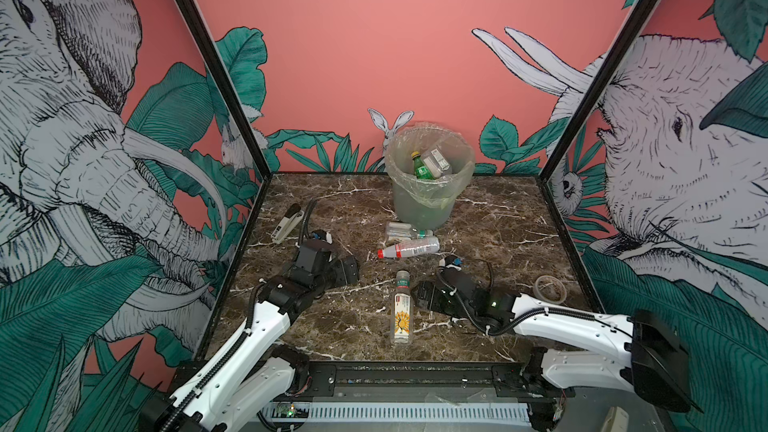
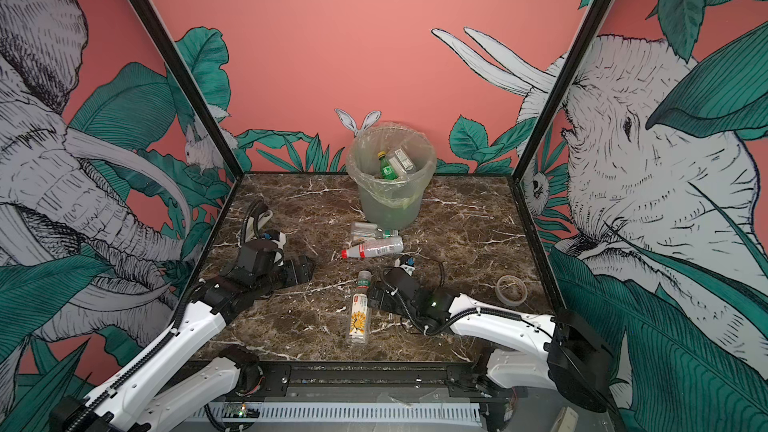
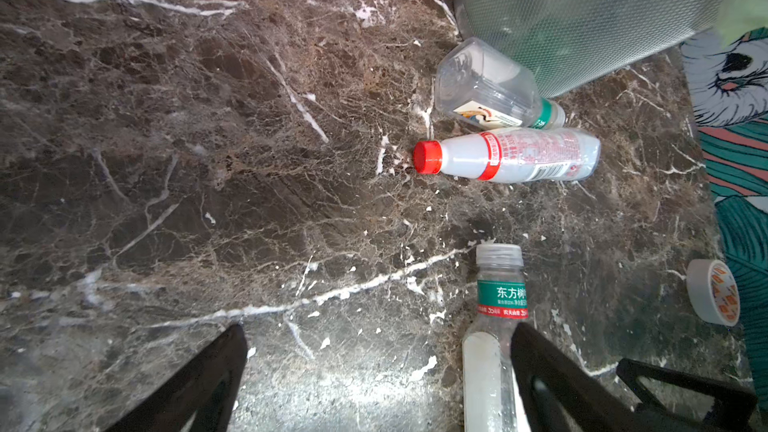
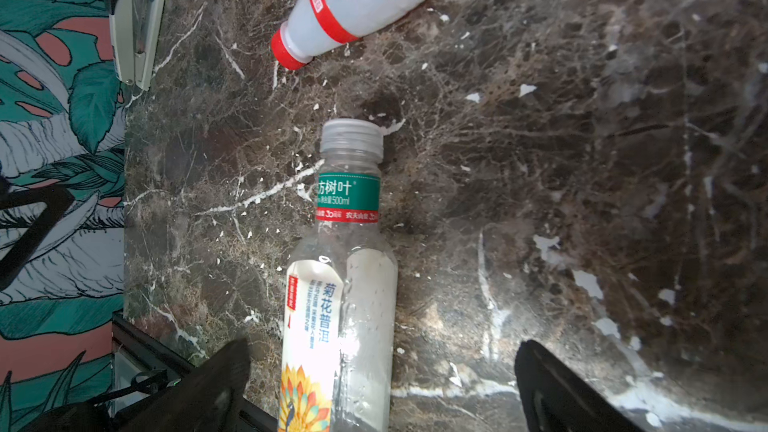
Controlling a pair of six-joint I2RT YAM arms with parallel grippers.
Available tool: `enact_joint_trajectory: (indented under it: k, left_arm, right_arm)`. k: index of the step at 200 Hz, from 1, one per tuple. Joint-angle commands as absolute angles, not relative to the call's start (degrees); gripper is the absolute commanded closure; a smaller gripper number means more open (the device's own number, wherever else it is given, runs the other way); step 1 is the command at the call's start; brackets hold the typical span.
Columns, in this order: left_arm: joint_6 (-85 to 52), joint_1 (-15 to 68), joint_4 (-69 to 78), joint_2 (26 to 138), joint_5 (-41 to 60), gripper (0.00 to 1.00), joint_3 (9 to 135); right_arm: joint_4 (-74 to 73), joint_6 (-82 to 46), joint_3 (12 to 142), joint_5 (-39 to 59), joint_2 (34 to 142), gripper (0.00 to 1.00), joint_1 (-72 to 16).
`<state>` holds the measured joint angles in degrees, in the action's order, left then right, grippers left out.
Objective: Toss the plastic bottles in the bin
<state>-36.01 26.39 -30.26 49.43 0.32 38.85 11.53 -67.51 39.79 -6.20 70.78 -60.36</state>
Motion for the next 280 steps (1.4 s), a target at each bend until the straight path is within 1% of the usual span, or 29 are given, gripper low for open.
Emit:
enact_joint_trajectory:
  k: [1,63,158,193,212,231,280]
  left_arm:
    - [-37.35,25.93,-31.64,49.08,-0.33,0.01,38.1]
    - [-37.12,25.66,-32.6,48.92,-0.94,0.01,37.84]
    - [-37.09,25.44,-33.45,47.62,-1.4,0.01,37.11]
    - [-37.17,25.34,-33.65,47.24,-1.47,0.01,37.01]
    - [-37.17,25.33,-33.75,47.21,-1.48,0.01,37.02]
    - [-37.2,25.36,-33.77,47.11,-1.55,0.01,36.92]
    - [-37.35,25.24,-33.93,46.7,-1.45,0.01,36.65]
  right_arm:
    - [11.52,-67.78,42.54,-8.77,72.87,0.01,-61.64]
    - [12.01,-68.38,46.67,-9.33,78.47,0.01,-63.86]
    - [19.84,-68.77,55.53,-10.15,87.95,0.02,-67.15]
    - [21.85,-68.82,58.22,-9.0,91.23,0.04,-67.83]
    - [22.3,-68.73,59.35,-8.18,94.1,0.07,-68.03]
    - [23.14,-68.56,60.37,-7.53,96.05,0.08,-68.12]
    - [23.15,-68.55,60.8,-7.34,98.11,0.13,-68.18]
